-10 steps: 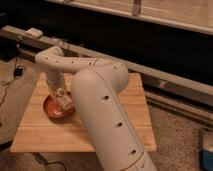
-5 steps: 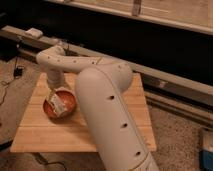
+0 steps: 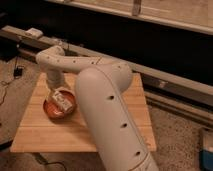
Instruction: Place the bottle in the ceramic bowl
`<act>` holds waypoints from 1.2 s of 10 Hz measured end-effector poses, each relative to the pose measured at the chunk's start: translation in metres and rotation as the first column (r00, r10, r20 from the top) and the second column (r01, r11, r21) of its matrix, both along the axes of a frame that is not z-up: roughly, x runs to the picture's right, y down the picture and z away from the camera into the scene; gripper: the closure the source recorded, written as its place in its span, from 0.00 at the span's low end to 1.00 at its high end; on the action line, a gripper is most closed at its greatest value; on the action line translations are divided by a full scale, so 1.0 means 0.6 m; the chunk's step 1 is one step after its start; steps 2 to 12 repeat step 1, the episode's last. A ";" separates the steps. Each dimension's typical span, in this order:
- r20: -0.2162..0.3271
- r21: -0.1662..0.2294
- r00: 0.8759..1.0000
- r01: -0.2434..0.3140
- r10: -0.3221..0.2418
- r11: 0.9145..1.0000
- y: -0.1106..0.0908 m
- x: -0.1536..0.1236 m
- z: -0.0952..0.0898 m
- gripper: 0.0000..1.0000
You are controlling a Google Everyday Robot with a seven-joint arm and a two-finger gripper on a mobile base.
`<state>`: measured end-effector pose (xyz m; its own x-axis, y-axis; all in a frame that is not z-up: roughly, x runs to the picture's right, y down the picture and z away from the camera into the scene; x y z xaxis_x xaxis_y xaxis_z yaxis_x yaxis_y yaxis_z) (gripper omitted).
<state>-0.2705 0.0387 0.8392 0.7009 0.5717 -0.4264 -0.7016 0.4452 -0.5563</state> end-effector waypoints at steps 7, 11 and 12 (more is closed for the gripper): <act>-0.001 0.000 1.000 -0.001 0.001 1.000 0.000 0.001 0.000 0.20; -0.001 0.000 1.000 -0.001 0.001 1.000 0.000 0.001 0.000 0.20; -0.001 0.000 1.000 -0.001 0.001 1.000 0.000 0.001 0.000 0.20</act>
